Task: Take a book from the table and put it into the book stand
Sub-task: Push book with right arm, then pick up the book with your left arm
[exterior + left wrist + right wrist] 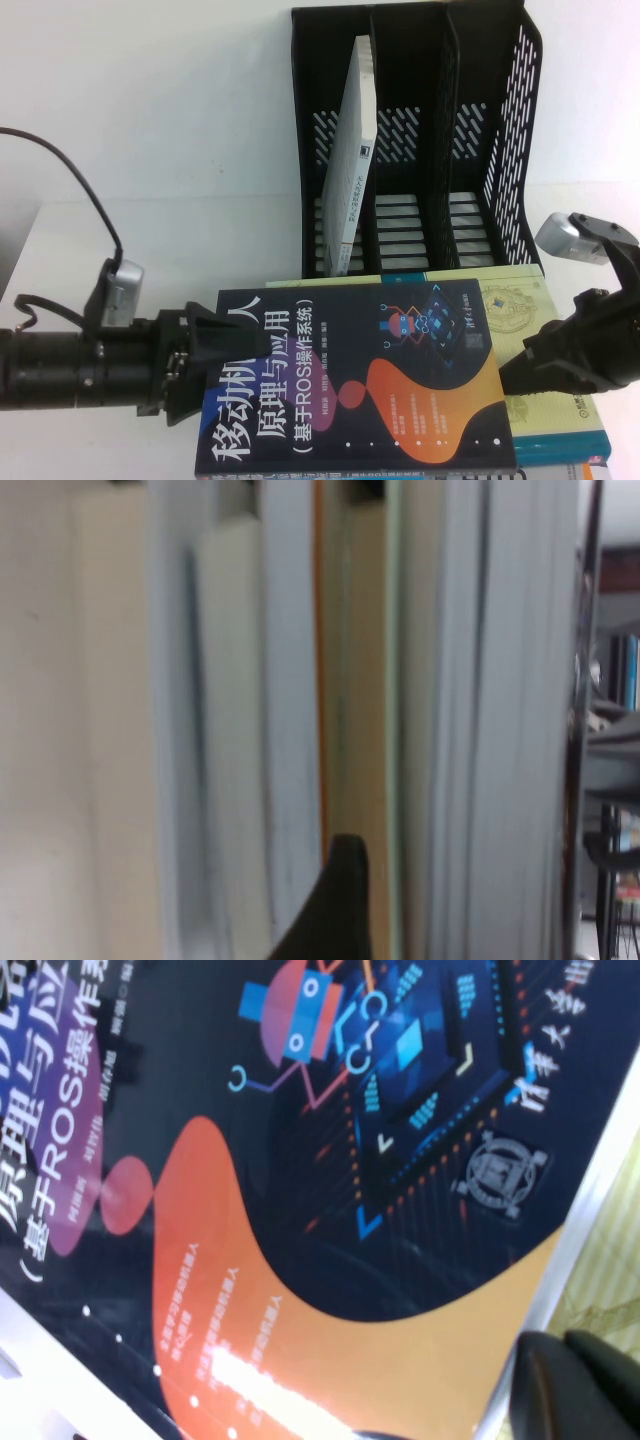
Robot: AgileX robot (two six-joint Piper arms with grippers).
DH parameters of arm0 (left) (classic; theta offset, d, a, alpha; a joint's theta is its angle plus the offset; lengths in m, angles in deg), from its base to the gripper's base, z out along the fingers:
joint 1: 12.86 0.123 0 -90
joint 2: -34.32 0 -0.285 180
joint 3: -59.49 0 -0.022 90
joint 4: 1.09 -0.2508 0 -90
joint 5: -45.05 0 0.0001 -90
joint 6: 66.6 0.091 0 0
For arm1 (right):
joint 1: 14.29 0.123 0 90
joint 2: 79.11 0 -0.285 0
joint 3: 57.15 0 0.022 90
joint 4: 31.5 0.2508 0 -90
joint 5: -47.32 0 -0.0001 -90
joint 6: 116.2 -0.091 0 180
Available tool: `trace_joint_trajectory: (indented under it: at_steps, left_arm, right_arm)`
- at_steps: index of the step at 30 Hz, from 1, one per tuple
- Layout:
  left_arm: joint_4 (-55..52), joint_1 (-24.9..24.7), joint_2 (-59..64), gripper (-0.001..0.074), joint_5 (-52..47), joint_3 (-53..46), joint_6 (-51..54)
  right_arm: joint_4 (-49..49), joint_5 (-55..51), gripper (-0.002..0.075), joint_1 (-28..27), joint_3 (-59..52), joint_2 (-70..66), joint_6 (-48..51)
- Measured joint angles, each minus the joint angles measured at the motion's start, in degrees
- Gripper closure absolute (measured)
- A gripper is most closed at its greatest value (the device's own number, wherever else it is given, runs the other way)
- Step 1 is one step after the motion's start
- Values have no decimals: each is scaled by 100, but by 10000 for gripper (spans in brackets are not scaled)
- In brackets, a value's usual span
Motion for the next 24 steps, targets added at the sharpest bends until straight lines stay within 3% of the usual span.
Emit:
trace_joint_trajectory:
  at_steps: [6, 8, 10, 14, 16, 24]
  left_arm:
    - [49, -139, 0, 44, 0, 0, 12]
    - [38, -139, 0, 76, 0, 0, -33]
    - [25, -139, 0, 177, 0, 0, -108]
    - [-8, -139, 0, 526, 116, 0, -218]
    - [41, -139, 0, 623, 76, 0, -217]
    - [53, -139, -129, 621, 64, 0, -217]
  right_arm:
    - [9, 0, 729, 0, 0, 0, 11]
    - [9, 0, 729, 0, 0, 0, 11]
    - [9, 0, 729, 0, 0, 0, 11]
    - [9, 0, 729, 0, 0, 0, 11]
    - [-3, 23, 729, 0, 0, 0, 11]
    - [-77, 46, 729, 0, 0, 0, 11]
